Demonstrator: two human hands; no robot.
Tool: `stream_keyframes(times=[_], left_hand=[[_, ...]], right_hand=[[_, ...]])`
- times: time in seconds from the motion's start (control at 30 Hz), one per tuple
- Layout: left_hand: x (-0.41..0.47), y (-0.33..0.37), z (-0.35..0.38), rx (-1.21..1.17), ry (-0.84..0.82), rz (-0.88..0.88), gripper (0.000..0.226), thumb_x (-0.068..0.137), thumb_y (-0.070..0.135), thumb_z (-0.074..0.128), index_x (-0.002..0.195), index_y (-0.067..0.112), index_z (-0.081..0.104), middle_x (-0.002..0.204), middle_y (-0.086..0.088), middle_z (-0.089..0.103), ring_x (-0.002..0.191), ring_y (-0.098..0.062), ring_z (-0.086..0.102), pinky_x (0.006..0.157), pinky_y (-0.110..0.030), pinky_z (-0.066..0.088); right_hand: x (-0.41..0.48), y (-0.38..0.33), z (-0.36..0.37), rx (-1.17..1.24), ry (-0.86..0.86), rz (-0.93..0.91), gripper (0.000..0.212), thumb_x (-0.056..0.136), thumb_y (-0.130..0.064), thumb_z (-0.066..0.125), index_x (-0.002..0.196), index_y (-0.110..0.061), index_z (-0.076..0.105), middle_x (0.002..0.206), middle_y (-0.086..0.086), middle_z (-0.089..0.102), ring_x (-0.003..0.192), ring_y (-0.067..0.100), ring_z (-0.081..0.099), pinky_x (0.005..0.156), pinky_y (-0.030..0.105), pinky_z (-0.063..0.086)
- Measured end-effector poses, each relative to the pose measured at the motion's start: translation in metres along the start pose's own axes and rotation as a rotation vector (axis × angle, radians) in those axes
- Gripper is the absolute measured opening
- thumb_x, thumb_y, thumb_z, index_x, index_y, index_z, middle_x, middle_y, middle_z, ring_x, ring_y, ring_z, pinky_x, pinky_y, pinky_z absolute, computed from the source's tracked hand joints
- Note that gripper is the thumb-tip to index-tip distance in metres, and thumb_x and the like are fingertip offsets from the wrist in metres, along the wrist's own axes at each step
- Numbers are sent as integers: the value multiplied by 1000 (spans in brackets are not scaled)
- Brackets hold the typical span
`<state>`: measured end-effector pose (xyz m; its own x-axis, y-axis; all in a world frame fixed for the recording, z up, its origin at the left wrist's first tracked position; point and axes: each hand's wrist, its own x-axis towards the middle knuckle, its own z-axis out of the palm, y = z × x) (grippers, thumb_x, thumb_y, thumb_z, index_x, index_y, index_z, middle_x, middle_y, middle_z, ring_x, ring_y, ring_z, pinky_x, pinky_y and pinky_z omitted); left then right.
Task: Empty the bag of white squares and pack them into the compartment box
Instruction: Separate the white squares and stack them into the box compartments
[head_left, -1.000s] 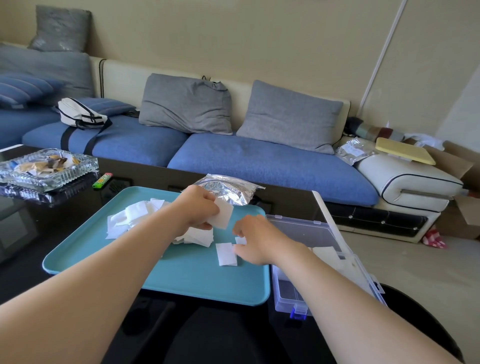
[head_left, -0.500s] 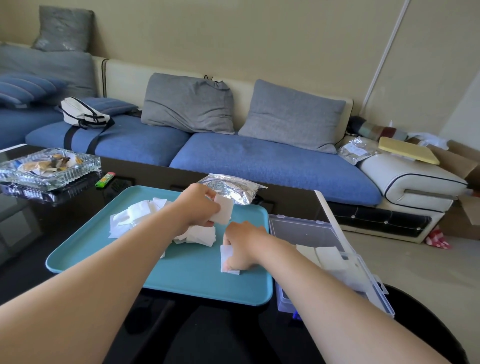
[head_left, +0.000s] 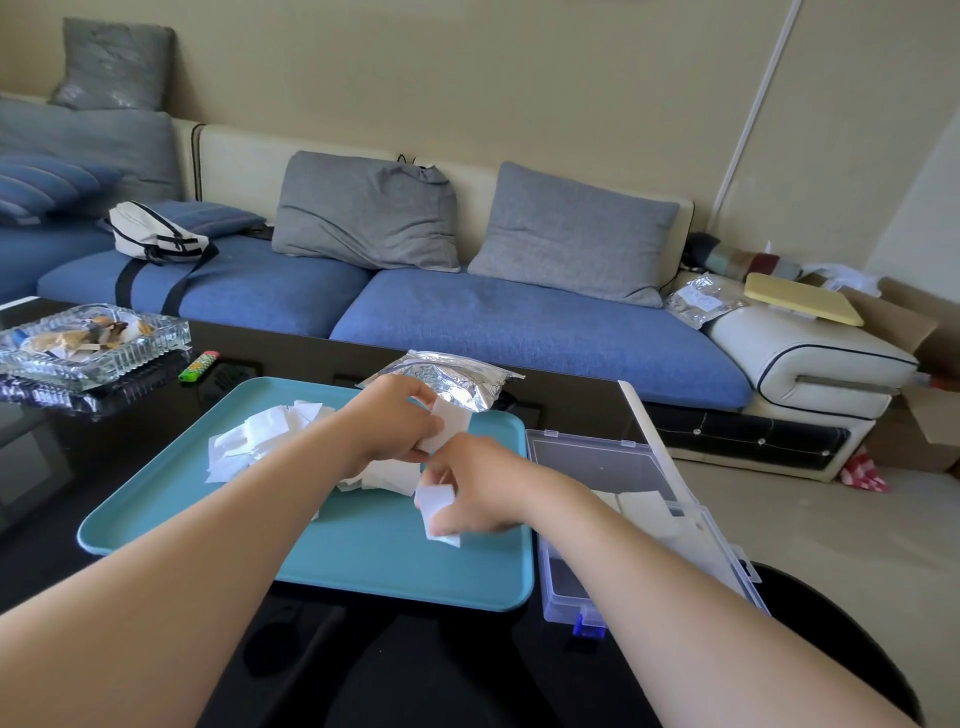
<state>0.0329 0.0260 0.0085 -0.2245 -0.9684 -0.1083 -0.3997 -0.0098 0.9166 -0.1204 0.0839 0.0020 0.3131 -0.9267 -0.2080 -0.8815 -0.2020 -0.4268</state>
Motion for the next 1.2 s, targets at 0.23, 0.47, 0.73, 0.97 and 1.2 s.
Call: stream_keyframes(times=[0.23,0.47,0.73,0.97,1.2], left_hand=[[-5,3,0,-95,-159,17,20,94,4,73,114,5,71,101,-18,79,96,-33,78,91,-47,63],[-11,12,2,-247,-289,-7,23,100,4,66,122,2,69,114,-17,77,107,-27,76,94,-40,62],[-13,18,4,-346,-338,-43,26,110,6,46,127,0,66,121,-20,75,112,-32,74,99,-45,59],[-13,17,4,-331,-261,-41,24,99,-3,64,122,-2,68,117,-23,75,103,-32,76,87,-39,64],[-11,20,8,-385,-224,-51,16,98,-6,61,111,-3,69,105,-21,77,90,-30,77,80,-37,65]], right_hand=[[-10,16,-32,417,488,-20,48,56,-28,105,94,-30,76,94,-5,74,79,15,72,72,38,64],[-9,28,-35,493,676,-34,19,81,-10,91,93,-21,81,78,2,77,68,18,75,76,36,65],[-10,28,-36,519,757,-19,20,83,-7,89,88,-23,78,85,8,76,69,26,75,53,27,61],[-11,28,-32,491,784,40,5,92,-16,80,87,-15,79,78,1,77,58,19,75,57,42,65],[-11,22,-30,115,567,-84,79,61,-55,81,134,-33,61,122,-13,64,108,11,61,89,33,55]])
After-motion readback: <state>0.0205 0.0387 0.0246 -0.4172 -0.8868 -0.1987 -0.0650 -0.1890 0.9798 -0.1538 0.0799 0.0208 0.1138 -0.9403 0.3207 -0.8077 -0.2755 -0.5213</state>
